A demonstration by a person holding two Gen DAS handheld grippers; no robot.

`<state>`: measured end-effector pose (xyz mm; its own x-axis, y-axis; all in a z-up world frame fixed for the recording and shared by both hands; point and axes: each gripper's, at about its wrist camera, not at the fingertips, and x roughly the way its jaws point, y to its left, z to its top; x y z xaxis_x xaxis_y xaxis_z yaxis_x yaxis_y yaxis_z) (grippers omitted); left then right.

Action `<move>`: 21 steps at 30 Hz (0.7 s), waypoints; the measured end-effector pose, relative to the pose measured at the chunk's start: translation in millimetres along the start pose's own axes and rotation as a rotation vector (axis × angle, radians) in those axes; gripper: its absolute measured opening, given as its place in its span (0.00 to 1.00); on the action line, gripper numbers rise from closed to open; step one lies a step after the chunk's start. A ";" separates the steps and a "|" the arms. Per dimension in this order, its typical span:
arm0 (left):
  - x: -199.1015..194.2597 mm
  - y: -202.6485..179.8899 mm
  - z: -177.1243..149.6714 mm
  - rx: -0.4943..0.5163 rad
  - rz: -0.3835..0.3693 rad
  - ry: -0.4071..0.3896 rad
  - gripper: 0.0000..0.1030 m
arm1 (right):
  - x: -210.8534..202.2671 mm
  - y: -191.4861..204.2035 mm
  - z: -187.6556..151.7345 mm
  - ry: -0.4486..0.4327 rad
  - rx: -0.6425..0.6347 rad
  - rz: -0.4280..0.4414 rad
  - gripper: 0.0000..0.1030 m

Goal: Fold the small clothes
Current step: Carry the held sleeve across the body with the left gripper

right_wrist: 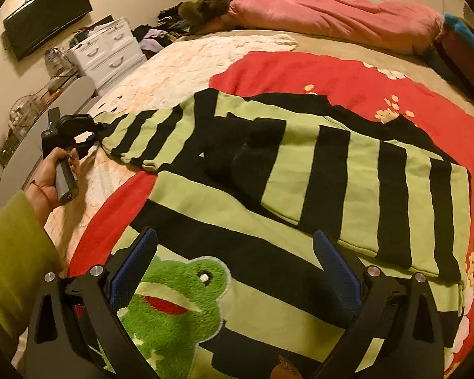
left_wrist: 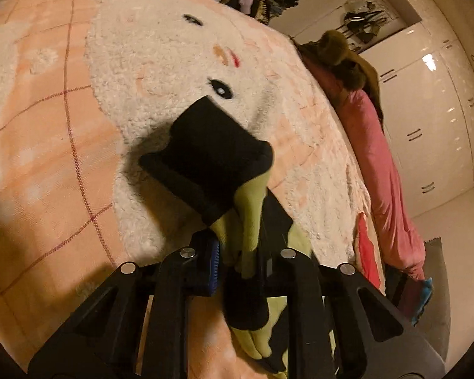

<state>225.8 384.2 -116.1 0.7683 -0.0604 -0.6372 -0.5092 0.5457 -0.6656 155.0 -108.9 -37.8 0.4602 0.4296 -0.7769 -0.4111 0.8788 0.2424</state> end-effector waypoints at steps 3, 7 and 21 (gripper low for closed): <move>-18.6 -22.9 -7.8 0.077 -0.034 -0.044 0.07 | -0.3 -3.5 0.4 -0.002 0.014 0.011 0.95; -52.8 -75.6 -33.4 0.232 -0.107 -0.081 0.07 | -5.8 -9.2 0.9 -0.023 0.024 -0.006 0.95; -73.9 -208.7 -183.7 0.529 -0.263 0.118 0.07 | -55.9 -87.6 -6.5 -0.112 0.211 -0.119 0.95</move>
<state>204.1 121.2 -1.5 0.7785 -0.3257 -0.5365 -0.0221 0.8400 -0.5421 160.2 -211.3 -19.4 0.5843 0.3311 -0.7410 -0.1812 0.9432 0.2785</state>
